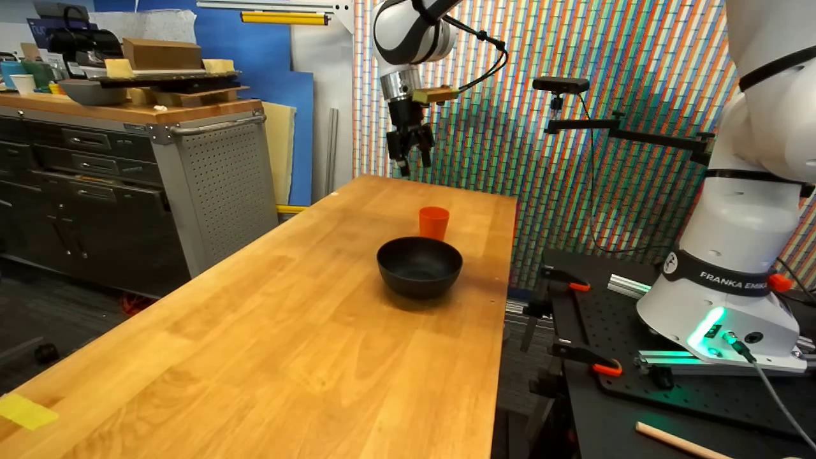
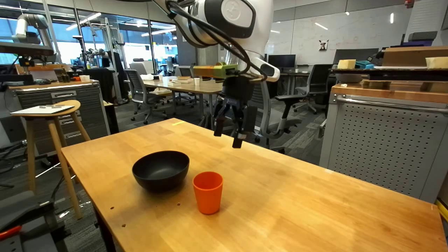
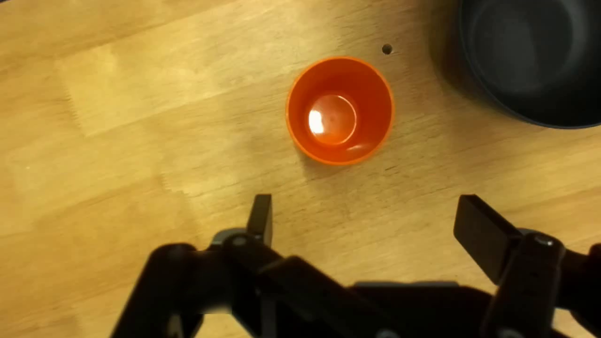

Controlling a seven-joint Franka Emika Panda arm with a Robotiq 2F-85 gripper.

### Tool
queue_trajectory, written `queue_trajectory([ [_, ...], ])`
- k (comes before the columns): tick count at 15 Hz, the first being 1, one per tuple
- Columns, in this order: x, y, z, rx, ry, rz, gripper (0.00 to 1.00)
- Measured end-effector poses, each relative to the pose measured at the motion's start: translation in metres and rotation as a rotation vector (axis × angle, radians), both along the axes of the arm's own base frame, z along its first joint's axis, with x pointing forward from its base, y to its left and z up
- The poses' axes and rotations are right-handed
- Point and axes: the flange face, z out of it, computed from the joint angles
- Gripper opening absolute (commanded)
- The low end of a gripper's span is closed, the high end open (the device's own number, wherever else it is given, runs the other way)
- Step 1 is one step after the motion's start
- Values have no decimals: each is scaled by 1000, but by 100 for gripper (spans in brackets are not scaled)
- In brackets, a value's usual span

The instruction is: Pick up the orange cup and put it in the bowl

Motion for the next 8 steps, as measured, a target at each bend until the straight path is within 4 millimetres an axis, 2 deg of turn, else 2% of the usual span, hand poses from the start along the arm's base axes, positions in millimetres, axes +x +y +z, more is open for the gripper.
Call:
queue_trajectory([
  [5,-11,-2,-37,36,97,-11,100],
  [8,-15,-2,-48,56,124,-17,100],
])
